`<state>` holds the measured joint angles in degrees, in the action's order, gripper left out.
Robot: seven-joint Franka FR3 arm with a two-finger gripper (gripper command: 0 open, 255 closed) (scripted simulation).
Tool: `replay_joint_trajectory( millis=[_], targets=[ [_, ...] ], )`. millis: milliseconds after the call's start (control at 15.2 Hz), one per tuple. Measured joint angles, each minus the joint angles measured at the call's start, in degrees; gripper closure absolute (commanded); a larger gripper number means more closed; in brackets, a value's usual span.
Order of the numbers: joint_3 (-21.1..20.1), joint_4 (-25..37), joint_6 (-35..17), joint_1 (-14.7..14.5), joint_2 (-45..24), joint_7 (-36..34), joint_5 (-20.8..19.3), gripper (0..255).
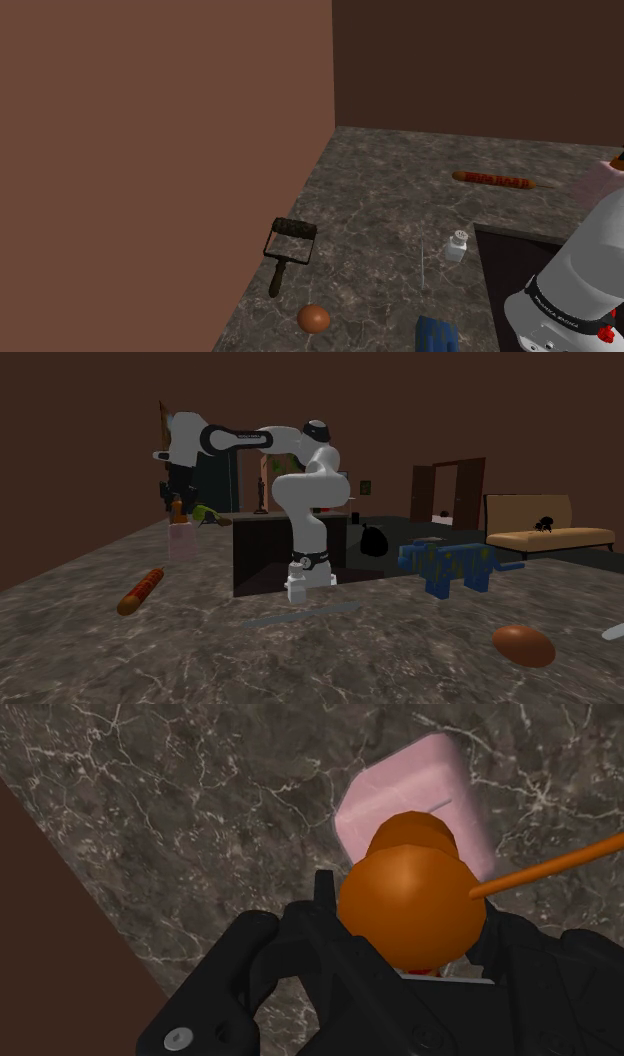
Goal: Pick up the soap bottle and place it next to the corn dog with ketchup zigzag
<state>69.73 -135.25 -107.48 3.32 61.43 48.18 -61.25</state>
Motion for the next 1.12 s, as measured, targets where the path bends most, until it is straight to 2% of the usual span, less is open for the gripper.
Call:
replay_joint_trajectory(
  millis=[66, 462, 726, 1122],
  targets=[
    [0.0, 0.0, 0.0, 0.0, 0.0, 0.0, 0.0, 0],
    [0.0, 0.0, -0.01, 0.0, 0.0, 0.0, -0.01, 0],
    [-5.22, 1.51, 4.0, 1.64, 0.27, 1.02, 3.54, 0],
    [-6.52, 2.59, 5.32, 1.67, 0.16, 1.5, 4.67, 0]
  ],
)
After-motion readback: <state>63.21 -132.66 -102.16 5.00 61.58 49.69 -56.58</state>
